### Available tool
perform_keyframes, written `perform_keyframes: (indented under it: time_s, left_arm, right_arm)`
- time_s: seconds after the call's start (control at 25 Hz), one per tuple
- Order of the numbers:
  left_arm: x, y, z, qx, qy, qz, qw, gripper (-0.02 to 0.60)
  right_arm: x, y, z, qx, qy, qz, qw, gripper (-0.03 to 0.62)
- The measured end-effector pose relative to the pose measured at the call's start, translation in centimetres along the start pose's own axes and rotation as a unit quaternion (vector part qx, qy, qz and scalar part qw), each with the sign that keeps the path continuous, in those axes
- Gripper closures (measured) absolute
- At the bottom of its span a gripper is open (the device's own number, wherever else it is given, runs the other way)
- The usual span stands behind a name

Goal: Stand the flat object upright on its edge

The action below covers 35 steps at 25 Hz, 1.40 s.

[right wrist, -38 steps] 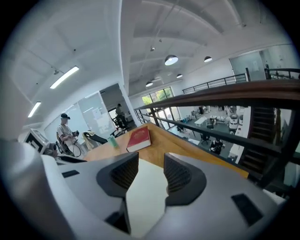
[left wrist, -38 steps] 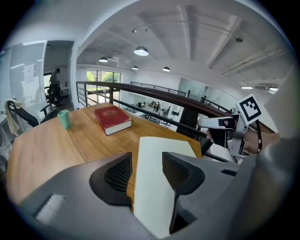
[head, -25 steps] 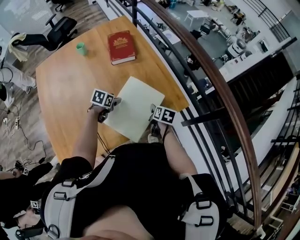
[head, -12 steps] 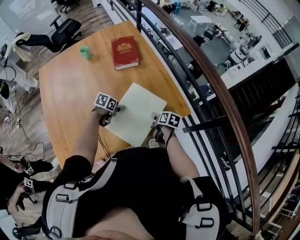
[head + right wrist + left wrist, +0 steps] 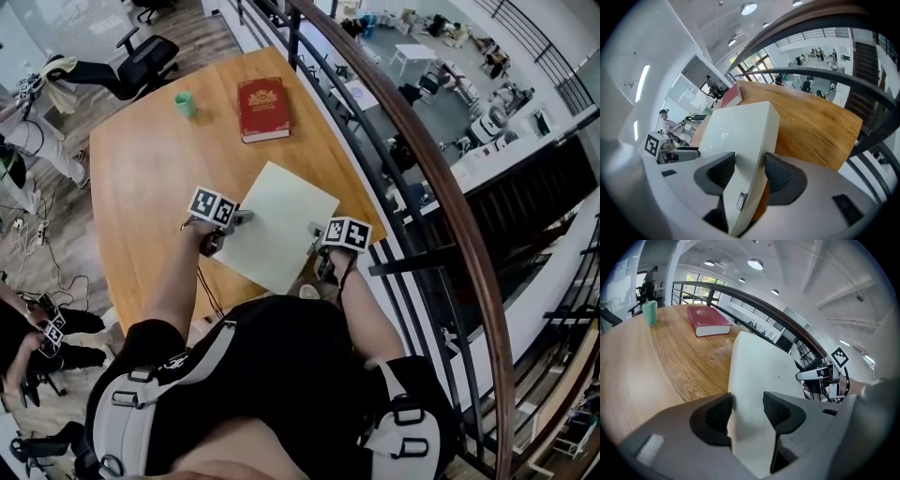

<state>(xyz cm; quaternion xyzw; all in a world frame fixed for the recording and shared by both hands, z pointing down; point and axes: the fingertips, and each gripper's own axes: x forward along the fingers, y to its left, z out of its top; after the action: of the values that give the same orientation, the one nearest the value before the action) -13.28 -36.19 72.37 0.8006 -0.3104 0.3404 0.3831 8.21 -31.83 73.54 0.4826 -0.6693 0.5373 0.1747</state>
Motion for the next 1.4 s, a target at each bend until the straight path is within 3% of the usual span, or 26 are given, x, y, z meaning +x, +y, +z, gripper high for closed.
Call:
perform_keyframes:
  time_s: [0.2, 0.32, 0.56, 0.72, 0.84, 1.0, 1.12, 1.28, 1.4]
  left_arm:
    - [-4.5, 0.8, 1.5, -0.010, -0.078, 0.031, 0.9964, 0.368]
    - [-7.9, 1.4, 1.9, -0.014, -0.127, 0.053, 0.9903, 0.368]
    - [-14.3, 3.4, 0.9, -0.033, -0.205, 0.119, 0.9710, 0.368]
    - [-18.3, 4.8, -0.7, -0.063, -0.271, 0.157, 0.9477, 0.368]
    - [-21.2, 5.0, -1.5, -0.059, -0.308, 0.199, 0.9285, 0.368]
    - [-24.3, 6.3, -3.0, -0.061, -0.333, 0.267, 0.9022, 0.368]
    - [-25.5, 7.2, -3.7, -0.063, -0.344, 0.297, 0.8884, 0.368]
    - [-25.7, 8.9, -4.7, -0.072, -0.343, 0.317, 0.8811, 0.368]
    - [-24.6, 10.3, -5.5, -0.081, -0.328, 0.320, 0.8851, 0.368]
  right_arm:
    - [-1.0, 5.0, 4.5, -0.099, -0.041, 0.016, 0.994, 0.391]
    - [-1.7, 9.2, 7.1, -0.174, -0.076, 0.035, 0.981, 0.391]
    - [-2.7, 19.8, 11.0, -0.323, -0.166, 0.092, 0.927, 0.390]
    - [-2.5, 25.7, 11.3, -0.388, -0.192, 0.144, 0.890, 0.391]
    - [-3.0, 28.6, 10.8, -0.421, -0.205, 0.173, 0.867, 0.391]
    - [-2.0, 32.3, 9.9, -0.465, -0.211, 0.210, 0.833, 0.391]
    - [-1.2, 34.0, 9.5, -0.482, -0.217, 0.223, 0.819, 0.391]
    - [0.5, 35.1, 8.8, -0.495, -0.225, 0.222, 0.810, 0.391]
    - [2.1, 34.7, 8.2, -0.500, -0.223, 0.210, 0.810, 0.391]
